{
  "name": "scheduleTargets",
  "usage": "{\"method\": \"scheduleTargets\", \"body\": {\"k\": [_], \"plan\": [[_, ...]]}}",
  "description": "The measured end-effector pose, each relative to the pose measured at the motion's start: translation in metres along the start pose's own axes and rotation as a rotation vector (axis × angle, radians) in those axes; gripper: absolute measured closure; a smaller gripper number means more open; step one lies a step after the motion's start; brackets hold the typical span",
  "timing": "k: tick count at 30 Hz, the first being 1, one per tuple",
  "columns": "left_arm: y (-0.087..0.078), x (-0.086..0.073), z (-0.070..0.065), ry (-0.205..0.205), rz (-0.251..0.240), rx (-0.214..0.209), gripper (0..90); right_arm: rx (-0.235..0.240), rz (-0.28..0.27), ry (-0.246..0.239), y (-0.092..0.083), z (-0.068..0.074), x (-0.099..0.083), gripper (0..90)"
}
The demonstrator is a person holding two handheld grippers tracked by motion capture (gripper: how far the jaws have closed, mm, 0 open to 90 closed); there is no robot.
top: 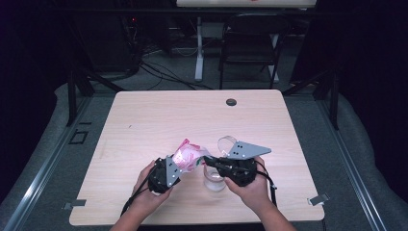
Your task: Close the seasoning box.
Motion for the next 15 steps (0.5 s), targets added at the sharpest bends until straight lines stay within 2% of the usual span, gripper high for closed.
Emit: {"method": "scheduleTargets", "body": {"k": [6, 9, 15], "plan": [[-0.0013, -0.0009, -0.0001, 0.021, 0.013, 0.020, 54.4, -0.001, 0.006, 0.005, 0.0008, -0.0005, -0.0019, 90.0], [-0.0010, -0.0012, -0.0001, 0.056, 0.022, 0.035, 54.5, -0.005, 0.017, 0.008, 0.0015, -0.0021, -0.0036, 90.0], [-0.0002, -0.0033, -0.0019, 0.079, 0.036, 0.052, 54.9, -0.006, 0.040, 0.025, 0.0030, -0.0054, -0.0087, 90.0]]}}
Point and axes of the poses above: each handheld gripper's, and its own axes: y roughly forward along the jaws, x roughly out of its top, z roughly to its left, the point moved 2 cm from there along y, roughly forward along the jaws, and after that the axes turned 2 degrees about x, right-handed, at the moved point
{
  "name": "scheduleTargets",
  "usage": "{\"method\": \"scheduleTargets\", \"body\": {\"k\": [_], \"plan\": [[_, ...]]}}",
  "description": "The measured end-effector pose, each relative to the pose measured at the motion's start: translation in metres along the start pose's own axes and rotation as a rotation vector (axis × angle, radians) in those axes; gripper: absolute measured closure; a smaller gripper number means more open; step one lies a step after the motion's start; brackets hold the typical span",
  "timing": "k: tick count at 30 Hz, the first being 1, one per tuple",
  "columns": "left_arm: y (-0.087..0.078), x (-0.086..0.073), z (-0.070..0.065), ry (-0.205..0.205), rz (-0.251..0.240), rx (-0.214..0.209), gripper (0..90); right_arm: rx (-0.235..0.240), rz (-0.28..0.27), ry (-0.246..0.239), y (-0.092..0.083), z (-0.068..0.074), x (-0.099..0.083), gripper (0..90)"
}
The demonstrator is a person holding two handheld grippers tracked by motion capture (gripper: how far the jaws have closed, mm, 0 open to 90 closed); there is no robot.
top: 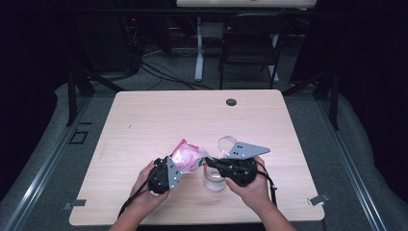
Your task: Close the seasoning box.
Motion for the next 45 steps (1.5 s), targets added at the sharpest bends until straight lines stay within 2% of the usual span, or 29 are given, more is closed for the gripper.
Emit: {"method": "scheduleTargets", "body": {"k": [10, 16, 21, 37, 39, 41, 45], "plan": [[0.000, -0.002, -0.003, 0.041, 0.012, 0.026, 55.9, -0.006, 0.012, 0.020, 0.000, -0.001, -0.010, 90.0], [0.000, -0.001, -0.003, 0.061, 0.000, 0.043, 56.1, -0.009, 0.009, 0.026, -0.001, -0.001, -0.014, 90.0], [-0.001, 0.000, -0.004, 0.070, -0.007, 0.058, 56.2, -0.011, 0.006, 0.031, -0.003, -0.001, -0.015, 90.0], [-0.006, 0.008, -0.001, 0.149, -0.013, 0.122, 56.4, -0.012, -0.011, 0.049, -0.007, -0.002, -0.017, 90.0], [-0.006, 0.008, -0.001, 0.145, -0.014, 0.124, 56.4, -0.014, -0.010, 0.049, -0.008, -0.003, -0.017, 90.0], [-0.007, 0.009, 0.000, 0.164, -0.014, 0.132, 56.4, -0.014, -0.013, 0.052, -0.008, -0.003, -0.018, 90.0], [-0.007, 0.011, -0.001, 0.173, -0.012, 0.136, 56.5, -0.015, -0.010, 0.053, -0.009, -0.003, -0.018, 90.0]]}}
Point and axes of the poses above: each handheld gripper's, and its own axes: y roughly forward along the jaws, x roughly out of its top, z roughly to its left, the point moved 2 cm from there along y, roughly forward along the jaws, and after that the axes turned 2 degrees about x, right-handed, at the moved point
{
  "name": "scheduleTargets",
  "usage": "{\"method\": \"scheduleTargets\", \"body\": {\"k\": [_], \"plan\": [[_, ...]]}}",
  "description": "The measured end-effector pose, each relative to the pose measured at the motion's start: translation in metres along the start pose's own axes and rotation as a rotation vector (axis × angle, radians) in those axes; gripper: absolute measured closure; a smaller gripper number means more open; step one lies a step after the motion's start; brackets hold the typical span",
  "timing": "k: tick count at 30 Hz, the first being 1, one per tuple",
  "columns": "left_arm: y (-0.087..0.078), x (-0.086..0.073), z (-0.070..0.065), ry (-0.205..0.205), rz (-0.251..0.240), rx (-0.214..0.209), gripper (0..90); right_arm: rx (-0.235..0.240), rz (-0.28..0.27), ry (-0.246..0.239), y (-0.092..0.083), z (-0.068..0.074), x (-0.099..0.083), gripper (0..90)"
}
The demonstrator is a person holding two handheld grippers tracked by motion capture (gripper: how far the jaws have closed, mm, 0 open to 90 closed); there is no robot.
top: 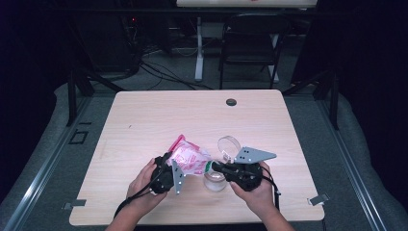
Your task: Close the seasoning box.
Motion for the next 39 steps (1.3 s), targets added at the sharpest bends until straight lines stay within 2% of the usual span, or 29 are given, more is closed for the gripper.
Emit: {"method": "scheduleTargets", "body": {"k": [3, 4, 12, 14, 24, 39], "plan": [[-0.001, 0.001, 0.000, 0.000, 0.001, 0.005, 56.5, -0.003, -0.001, 0.001, 0.000, 0.000, 0.000, 90.0], [-0.002, 0.001, 0.001, 0.025, 0.014, 0.008, 56.5, -0.001, 0.001, 0.000, -0.001, -0.001, 0.000, 90.0], [-0.003, 0.005, 0.003, 0.054, 0.015, 0.018, 56.9, -0.006, -0.004, 0.004, -0.003, -0.002, 0.001, 90.0], [-0.003, 0.006, 0.002, 0.051, 0.015, 0.020, 57.0, -0.007, -0.006, 0.004, -0.003, -0.002, 0.001, 90.0], [-0.006, 0.009, 0.004, 0.100, 0.026, 0.039, 57.5, -0.011, -0.012, 0.008, -0.005, -0.002, 0.001, 90.0], [-0.006, 0.010, 0.002, 0.138, 0.029, 0.058, 58.1, -0.030, 0.000, 0.010, -0.003, -0.006, -0.003, 90.0]]}}
Point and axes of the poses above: each handheld gripper's, and its own axes: y roughly forward along the jaws, x roughly out of its top, z roughly to its left, the point moved 2 cm from there along y, roughly forward along the jaws, and after that the axes turned 2 degrees about x, right-handed, at the moved point
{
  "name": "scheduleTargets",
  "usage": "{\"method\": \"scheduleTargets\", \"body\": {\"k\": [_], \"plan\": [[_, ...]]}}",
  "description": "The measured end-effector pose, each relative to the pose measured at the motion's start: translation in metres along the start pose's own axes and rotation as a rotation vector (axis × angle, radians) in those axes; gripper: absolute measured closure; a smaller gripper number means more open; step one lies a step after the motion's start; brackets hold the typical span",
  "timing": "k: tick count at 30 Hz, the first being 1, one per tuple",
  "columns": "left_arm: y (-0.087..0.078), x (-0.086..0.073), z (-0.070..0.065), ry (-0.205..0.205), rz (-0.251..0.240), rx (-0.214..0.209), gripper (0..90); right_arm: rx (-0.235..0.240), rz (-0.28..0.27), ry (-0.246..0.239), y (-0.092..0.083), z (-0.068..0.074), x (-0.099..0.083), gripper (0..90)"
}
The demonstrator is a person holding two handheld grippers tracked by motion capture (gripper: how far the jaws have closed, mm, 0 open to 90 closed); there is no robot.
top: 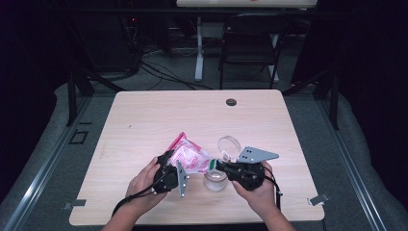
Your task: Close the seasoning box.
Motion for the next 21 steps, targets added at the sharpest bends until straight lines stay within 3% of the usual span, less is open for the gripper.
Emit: {"method": "scheduleTargets", "body": {"k": [21], "plan": [[-0.0027, 0.0030, 0.0024, 0.046, 0.006, 0.026, 58.3, -0.004, 0.006, 0.000, -0.0014, -0.0007, -0.0015, 90.0]]}}
Point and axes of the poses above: each handheld gripper's, and its own axes: y roughly forward along the jaws, x roughly out of its top, z roughly to its left, the point moved 2 cm from there along y, roughly forward along the jaws, and after that the axes turned 2 degrees about x, right-handed, at the moved point
